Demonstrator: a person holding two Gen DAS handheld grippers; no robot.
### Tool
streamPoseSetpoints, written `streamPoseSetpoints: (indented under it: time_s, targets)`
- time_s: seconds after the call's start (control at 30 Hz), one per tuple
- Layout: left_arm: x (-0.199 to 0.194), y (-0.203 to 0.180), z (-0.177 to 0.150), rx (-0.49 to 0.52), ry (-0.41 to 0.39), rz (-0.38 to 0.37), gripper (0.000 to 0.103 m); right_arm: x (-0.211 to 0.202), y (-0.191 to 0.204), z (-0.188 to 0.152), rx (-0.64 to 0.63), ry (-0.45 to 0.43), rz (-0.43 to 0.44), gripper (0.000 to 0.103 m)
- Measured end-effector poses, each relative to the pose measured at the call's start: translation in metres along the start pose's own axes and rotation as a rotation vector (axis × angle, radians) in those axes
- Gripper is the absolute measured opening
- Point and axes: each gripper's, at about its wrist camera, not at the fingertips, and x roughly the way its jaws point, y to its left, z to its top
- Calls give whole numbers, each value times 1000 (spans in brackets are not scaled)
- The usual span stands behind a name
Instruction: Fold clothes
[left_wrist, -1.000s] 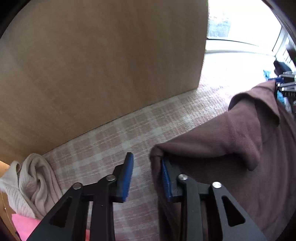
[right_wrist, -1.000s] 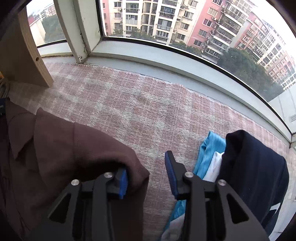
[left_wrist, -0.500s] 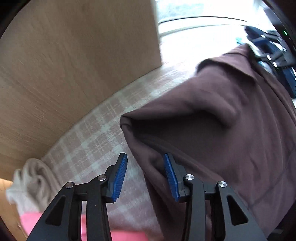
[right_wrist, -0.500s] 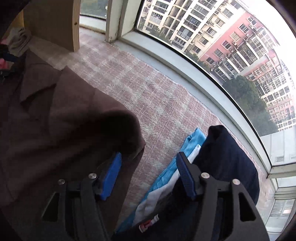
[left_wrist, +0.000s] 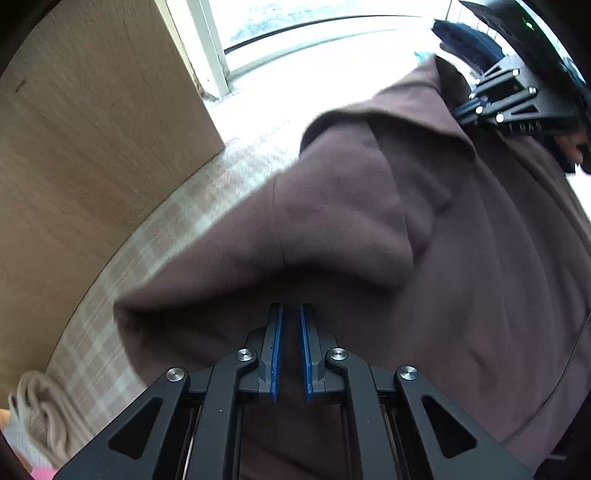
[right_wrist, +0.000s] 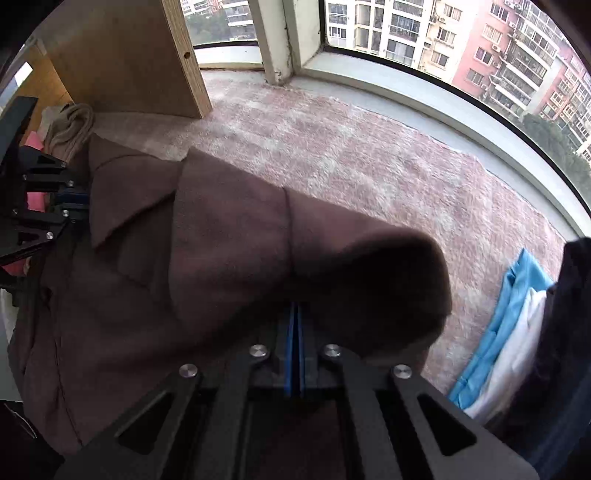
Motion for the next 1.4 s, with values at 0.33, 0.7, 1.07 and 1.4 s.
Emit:
streamPoseSetpoints:
  time_s: [0.33, 0.7, 1.07, 1.4]
  targets:
    - [-75, 36, -12, -248, -252, 275, 12, -44, -47, -1, 217, -144, -20, 2]
    - [-77, -8, -24, -155, -197, 40, 15, -20, 31, 2, 116, -122, 178, 3]
    - [-148, 4, -151, -251, -104, 145, 25, -32, 15, 12, 296, -237, 160, 4]
    - [-174, -108, -293, -382, 25, -42, 43, -176, 20, -215, 418, -321, 92, 41]
